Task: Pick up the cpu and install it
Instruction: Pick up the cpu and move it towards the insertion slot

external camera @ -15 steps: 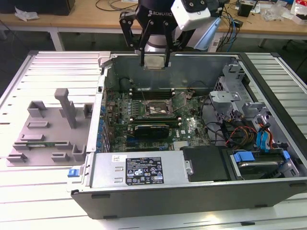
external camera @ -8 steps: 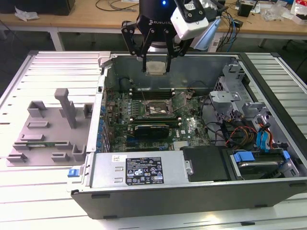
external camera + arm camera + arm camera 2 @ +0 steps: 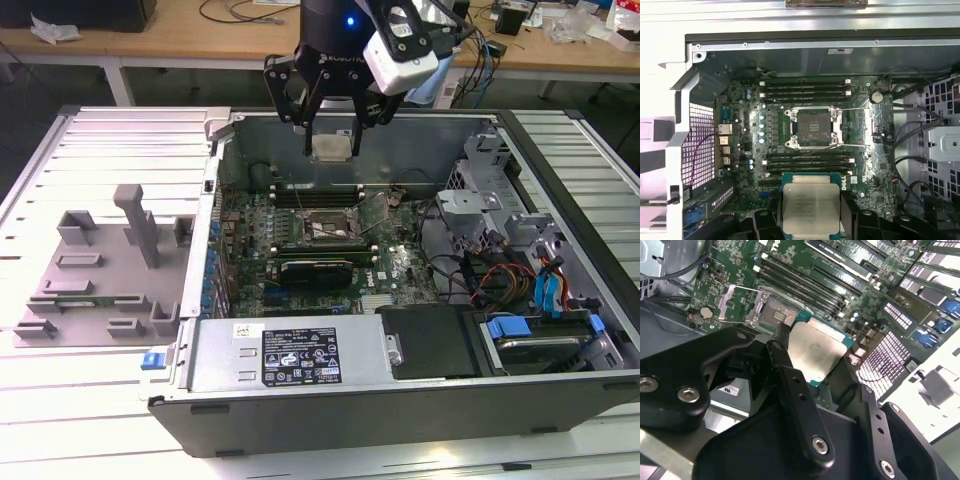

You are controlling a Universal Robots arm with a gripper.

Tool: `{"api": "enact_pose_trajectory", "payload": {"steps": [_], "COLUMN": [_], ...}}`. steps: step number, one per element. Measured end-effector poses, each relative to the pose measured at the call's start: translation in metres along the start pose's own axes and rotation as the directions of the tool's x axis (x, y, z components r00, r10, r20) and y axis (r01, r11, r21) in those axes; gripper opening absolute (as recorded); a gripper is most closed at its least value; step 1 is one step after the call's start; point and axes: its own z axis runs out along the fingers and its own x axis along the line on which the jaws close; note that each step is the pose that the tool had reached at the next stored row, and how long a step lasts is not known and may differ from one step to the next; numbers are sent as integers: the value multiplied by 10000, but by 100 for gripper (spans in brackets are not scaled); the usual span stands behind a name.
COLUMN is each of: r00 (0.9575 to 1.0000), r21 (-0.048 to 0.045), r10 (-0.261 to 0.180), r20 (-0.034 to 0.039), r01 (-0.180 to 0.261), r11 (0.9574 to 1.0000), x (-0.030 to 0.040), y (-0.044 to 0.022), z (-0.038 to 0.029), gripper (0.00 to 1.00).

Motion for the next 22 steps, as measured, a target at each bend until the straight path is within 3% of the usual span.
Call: {"api": "enact_pose_trajectory", "payload": {"steps": [7,12,22], "r00": [10000,9999,9999], "r21": [1,-3,-3], "r10": [0,-10,-12], "r20": [1,119,125], "r01": [0,10,12], "r11": [10000,10000,10000], "x": [-22,-21,-18], "y": [57,91,186], "z": [155,226,430], "gripper": [55,55,55]}}
